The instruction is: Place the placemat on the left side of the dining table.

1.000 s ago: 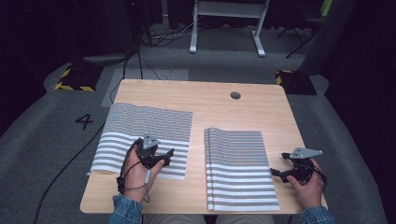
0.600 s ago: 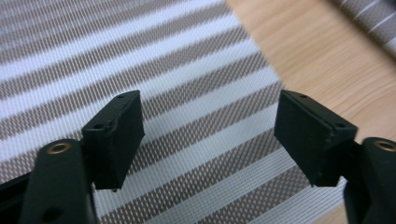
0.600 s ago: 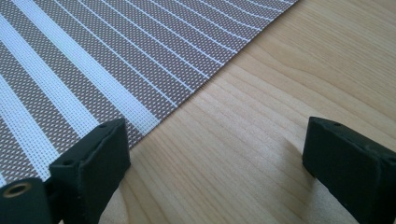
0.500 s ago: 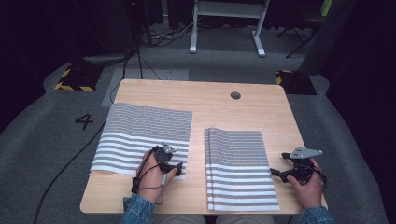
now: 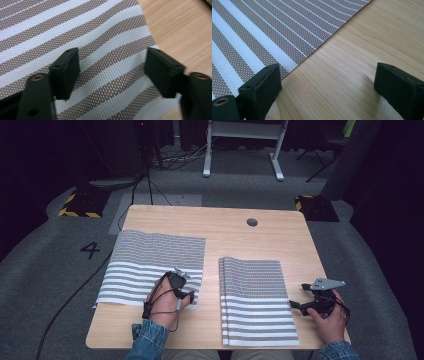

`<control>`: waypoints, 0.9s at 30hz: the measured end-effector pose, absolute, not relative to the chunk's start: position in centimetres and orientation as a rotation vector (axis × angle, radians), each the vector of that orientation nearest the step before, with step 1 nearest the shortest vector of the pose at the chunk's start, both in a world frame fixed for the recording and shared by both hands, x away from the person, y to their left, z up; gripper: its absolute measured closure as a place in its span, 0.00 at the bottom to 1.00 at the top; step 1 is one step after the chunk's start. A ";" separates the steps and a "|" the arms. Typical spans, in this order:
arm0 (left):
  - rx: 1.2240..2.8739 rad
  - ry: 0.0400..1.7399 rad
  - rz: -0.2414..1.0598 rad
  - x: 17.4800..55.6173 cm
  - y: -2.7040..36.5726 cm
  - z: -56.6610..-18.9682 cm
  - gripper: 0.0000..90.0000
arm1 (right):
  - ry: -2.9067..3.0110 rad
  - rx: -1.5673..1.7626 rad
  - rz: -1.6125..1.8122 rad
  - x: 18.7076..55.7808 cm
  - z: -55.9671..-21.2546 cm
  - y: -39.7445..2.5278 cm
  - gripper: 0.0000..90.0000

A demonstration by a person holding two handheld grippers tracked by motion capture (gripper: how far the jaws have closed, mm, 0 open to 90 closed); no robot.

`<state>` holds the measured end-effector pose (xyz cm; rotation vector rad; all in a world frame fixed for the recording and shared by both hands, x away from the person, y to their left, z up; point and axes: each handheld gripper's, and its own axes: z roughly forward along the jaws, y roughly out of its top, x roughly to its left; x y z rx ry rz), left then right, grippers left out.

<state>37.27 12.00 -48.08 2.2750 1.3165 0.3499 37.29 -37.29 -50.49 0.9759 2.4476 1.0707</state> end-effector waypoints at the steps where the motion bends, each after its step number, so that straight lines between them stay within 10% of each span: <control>1: 2.263 1.335 0.360 37.4 12.1 -48.0 0.43 | 2.448 0.976 1.071 37.3 -50.5 -37.3 0.08; 11: 2.230 1.310 0.393 38.5 13.7 -47.9 0.94 | 2.447 0.977 1.072 37.3 -50.5 -37.3 0.08; 27: 2.122 0.797 0.383 31.0 12.0 -41.1 0.96 | 2.447 0.976 1.071 37.3 -50.5 -37.3 0.08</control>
